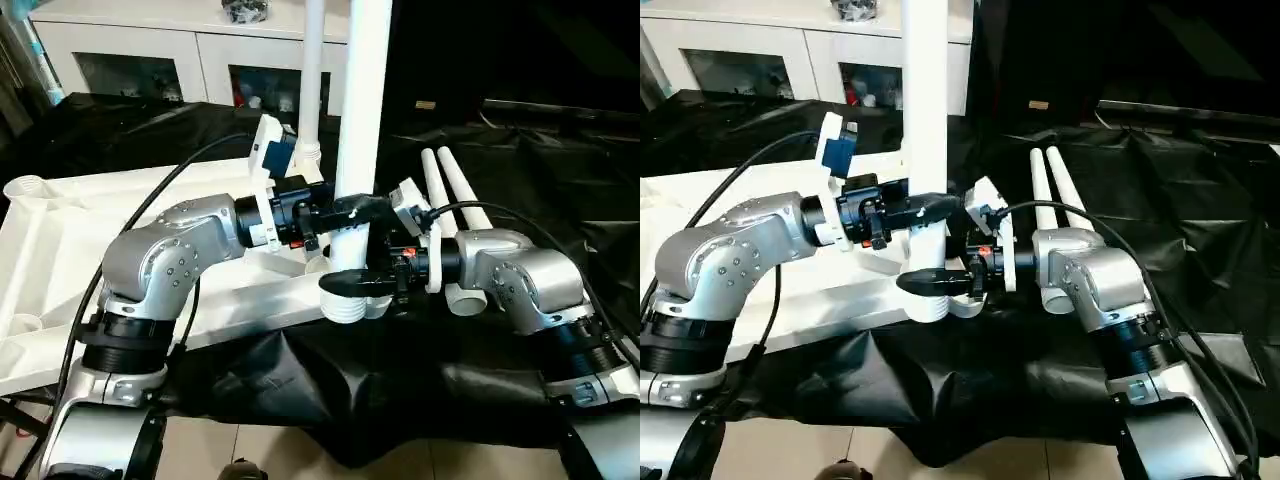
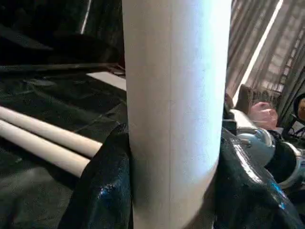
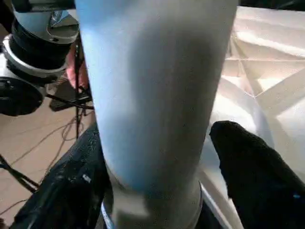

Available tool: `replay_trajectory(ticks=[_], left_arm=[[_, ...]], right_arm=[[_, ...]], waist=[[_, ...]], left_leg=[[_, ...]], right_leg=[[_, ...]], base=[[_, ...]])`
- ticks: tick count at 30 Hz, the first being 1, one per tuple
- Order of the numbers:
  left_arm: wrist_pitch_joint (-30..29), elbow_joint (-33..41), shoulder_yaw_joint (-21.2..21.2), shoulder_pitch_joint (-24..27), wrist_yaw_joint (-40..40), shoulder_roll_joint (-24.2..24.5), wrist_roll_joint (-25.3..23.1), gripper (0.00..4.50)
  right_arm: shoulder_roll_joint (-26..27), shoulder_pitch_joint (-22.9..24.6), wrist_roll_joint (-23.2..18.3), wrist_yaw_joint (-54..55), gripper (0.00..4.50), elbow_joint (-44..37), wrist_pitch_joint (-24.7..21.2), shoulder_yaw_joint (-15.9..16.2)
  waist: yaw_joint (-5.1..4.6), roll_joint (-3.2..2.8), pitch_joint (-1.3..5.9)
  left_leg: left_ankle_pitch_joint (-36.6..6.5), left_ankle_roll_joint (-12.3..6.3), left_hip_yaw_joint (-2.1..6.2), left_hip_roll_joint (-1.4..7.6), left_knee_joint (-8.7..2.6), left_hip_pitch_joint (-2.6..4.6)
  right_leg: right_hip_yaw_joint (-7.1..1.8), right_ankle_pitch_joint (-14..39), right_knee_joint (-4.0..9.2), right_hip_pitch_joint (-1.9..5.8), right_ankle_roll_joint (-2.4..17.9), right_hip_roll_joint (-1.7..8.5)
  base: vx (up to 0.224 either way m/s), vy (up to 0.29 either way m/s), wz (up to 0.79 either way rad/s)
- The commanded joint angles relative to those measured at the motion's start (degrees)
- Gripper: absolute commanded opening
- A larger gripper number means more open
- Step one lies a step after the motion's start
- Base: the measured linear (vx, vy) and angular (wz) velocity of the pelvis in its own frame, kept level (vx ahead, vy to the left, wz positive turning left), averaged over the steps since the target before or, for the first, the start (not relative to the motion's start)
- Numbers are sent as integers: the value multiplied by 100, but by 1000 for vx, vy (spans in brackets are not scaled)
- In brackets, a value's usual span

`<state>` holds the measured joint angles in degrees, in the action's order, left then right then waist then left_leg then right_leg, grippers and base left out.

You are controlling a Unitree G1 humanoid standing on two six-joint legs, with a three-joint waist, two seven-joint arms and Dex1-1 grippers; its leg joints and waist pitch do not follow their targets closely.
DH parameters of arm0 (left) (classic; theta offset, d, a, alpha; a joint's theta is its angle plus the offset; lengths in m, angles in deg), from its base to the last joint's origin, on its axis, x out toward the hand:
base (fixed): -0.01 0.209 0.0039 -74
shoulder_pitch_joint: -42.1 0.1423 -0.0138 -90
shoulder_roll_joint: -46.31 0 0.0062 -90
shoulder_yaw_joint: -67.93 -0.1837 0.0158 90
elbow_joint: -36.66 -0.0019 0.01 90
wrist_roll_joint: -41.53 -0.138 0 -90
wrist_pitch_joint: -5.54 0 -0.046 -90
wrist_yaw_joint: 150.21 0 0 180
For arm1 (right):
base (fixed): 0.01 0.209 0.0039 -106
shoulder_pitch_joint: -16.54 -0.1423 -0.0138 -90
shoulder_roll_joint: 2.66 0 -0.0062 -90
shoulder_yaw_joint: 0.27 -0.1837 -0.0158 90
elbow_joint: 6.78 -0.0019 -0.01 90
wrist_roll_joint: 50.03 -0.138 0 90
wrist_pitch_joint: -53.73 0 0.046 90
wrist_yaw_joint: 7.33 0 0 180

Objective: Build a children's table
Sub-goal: Insert table leg to table base

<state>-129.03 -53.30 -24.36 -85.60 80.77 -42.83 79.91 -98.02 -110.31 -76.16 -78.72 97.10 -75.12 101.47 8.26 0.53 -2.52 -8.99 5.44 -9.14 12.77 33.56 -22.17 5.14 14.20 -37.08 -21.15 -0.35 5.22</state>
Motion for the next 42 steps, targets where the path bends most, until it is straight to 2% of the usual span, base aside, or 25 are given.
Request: replay_trajectory(ticks=[1, 10, 13, 16, 22, 26, 27, 30, 32, 39, 40, 42], left_arm=[[22, 178, -5, -1, 90, -22, 93, 193], [48, 192, -36, 26, 169, -30, 115, 193], [54, 192, -55, 42, 186, -23, 118, 193], [72, 173, -93, 42, 218, -5, 92, 193], [76, 138, -127, 25, 304, 26, 72, 193], [72, 139, -141, 29, 337, 37, 74, 193], [77, 128, -146, 26, 353, 43, 68, 193], [84, 119, -153, 24, 371, 56, 62, 193], [84, 117, -155, 23, 376, 60, 60, 193], [156, 66, -113, 11, 211, -1, -29, 193], [49, 42, -66, 1, 199, -28, 65, 249], [28, 83, -19, 38, 272, -55, 183, 263]], right_arm=[[-28, -137, -82, -79, 301, 8, -98, -8], [79, -188, -174, -87, 227, 110, -181, -113], [121, -186, -173, -15, 226, 141, -139, -140], [140, -186, -265, -45, 274, 132, -266, -168], [148, -173, -197, -6, 280, 99, -128, -183], [120, -150, -258, -66, 280, 51, -200, -191], [96, -134, -264, -90, 245, 37, -217, -168], [86, -121, -263, -99, 242, 34, -220, -148], [87, -121, -266, -99, 209, 34, -228, -145], [111, -113, -291, -80, 200, 23, -239, -162], [115, -108, -314, -71, 200, 19, -241, -168], [139, -99, -332, -24, 199, 12, -234, -195]], waist=[[1, 40, 411], [7, 21, 423], [6, 16, 422], [3, 6, 422], [7, -15, 430], [6, -4, 428], [8, -12, 429], [11, -9, 433], [10, -9, 434], [9, -10, 429], [10, -10, 434], [9, -6, 429]], left_leg=[[-344, -82, -64, 2, -290, 94], [-304, -57, -59, 3, -281, 95], [-298, -48, -58, 2, -282, 96], [-351, -29, -54, 4, -287, 99], [-344, 7, -51, 2, -282, 101], [-374, 8, -52, 1, -285, 101], [-384, 8, -51, 5, -284, 107], [-376, -1, -50, 4, -280, 105], [-353, -8, -50, 3, -279, 104], [-412, 22, -49, 6, -285, 104], [-396, 20, -50, 5, -281, 106], [-396, 16, -50, 3, -282, 98]], right_leg=[[-259, -862, 351, 302, 1358, 239], [-255, -944, 337, 299, 1359, 236], [-255, -971, 336, 296, 1362, 233], [-250, -908, 343, 297, 1364, 237], [-250, -1003, 333, 298, 1372, 232], [-249, -978, 337, 303, 1371, 233], [-250, -975, 338, 299, 1378, 236], [-250, -1024, 332, 303, 1392, 232], [-248, -1031, 329, 301, 1396, 233], [-249, -957, 335, 302, 1386, 236], [-250, -984, 331, 304, 1392, 236], [-249, -984, 334, 306, 1391, 236]], base=[[0, 0, 0], [0, 0, 0], [0, 0, 0], [0, 0, 0], [0, 0, 0], [0, 0, 0], [0, 0, 0], [0, 0, 0], [0, 0, 0], [0, 0, 0], [0, 0, 0], [0, 0, 0]])
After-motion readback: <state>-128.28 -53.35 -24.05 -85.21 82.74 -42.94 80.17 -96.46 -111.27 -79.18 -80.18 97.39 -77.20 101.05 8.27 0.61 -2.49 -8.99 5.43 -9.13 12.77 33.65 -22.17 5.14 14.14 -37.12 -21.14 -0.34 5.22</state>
